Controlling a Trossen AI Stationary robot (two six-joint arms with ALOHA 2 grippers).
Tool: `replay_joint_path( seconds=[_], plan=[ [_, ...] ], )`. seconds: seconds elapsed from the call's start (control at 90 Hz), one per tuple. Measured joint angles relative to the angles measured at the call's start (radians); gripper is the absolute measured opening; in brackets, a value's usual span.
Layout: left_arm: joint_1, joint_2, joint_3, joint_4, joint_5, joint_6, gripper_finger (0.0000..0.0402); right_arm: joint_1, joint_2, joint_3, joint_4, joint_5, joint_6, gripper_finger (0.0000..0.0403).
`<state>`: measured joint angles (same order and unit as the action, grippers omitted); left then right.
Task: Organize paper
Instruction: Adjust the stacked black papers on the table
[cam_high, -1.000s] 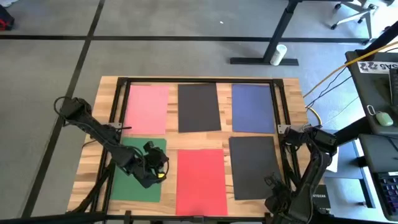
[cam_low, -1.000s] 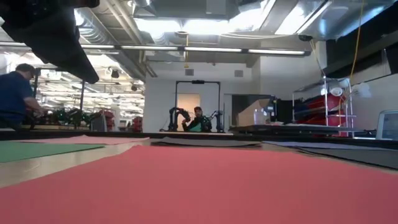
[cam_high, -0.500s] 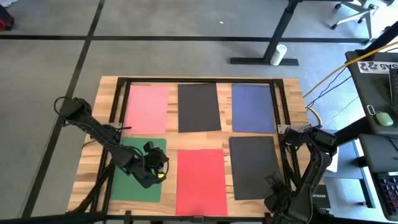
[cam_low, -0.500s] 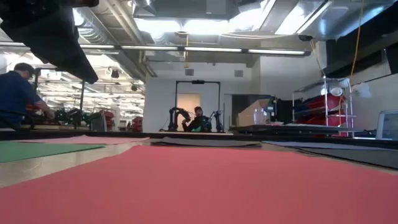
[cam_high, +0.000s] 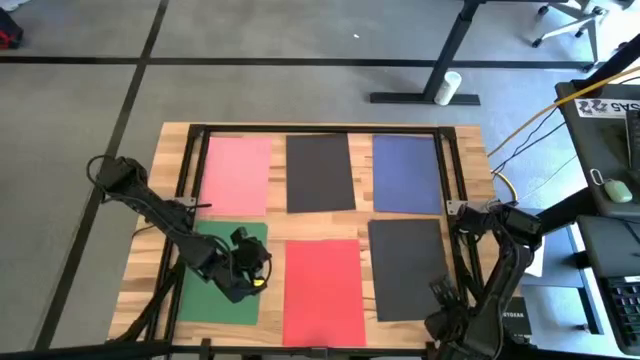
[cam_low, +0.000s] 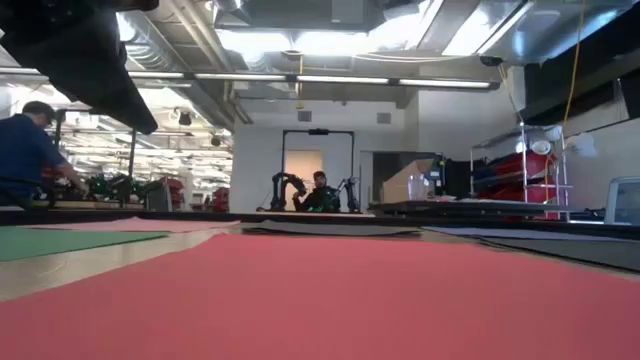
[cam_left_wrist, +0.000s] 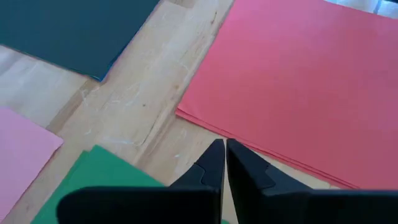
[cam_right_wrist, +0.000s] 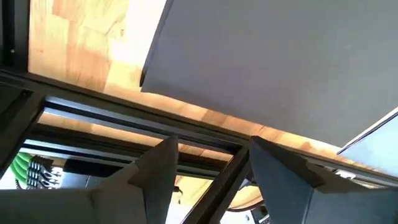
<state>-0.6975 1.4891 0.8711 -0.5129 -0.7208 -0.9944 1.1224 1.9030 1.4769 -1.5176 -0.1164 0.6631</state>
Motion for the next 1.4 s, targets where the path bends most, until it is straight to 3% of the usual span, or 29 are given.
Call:
replay_joint_path(
  seconds=[0.133, 0.311, 0.467, 0.744, 0.967, 1.178, 1.4],
  plan=[
    [0.0, 0.0, 0.0, 0.001, 0.0, -0.001, 0.0, -0.047, 0.0, 0.001, 0.009, 0.166, 0.081, 0.015],
    [0.0, 0.0, 0.0, 0.001, 0.0, -0.01, 0.0, -0.16, -0.001, 0.004, 0.05, 0.425, 0.115, 0.002],
    [0.0, 0.0, 0.0, 0.001, 0.0, -0.019, 0.0, -0.29, -0.003, 0.003, 0.086, 0.581, 0.094, 0.0009],
    [0.005, 0.0, 0.0, 0.001, 0.0, -0.019, 0.0, -0.469, -0.003, 0.001, 0.113, 0.648, -0.133, 0.0],
    [0.005, 0.0, 0.0, 0.001, 0.0, -0.011, 0.0, -0.555, -0.005, -0.024, 0.33, 0.601, -0.335, 0.0],
    [0.005, 0.0, 0.0, 0.001, 0.0, 0.001, 0.0, -0.607, -0.104, -0.234, 0.64, 0.462, -0.44, 0.0],
    [0.006, 0.0, 0.0, 0.001, 0.0, 0.0, 0.0, -0.677, -0.34, -0.489, 0.93, 0.395, -0.437, 0.0]
  ],
)
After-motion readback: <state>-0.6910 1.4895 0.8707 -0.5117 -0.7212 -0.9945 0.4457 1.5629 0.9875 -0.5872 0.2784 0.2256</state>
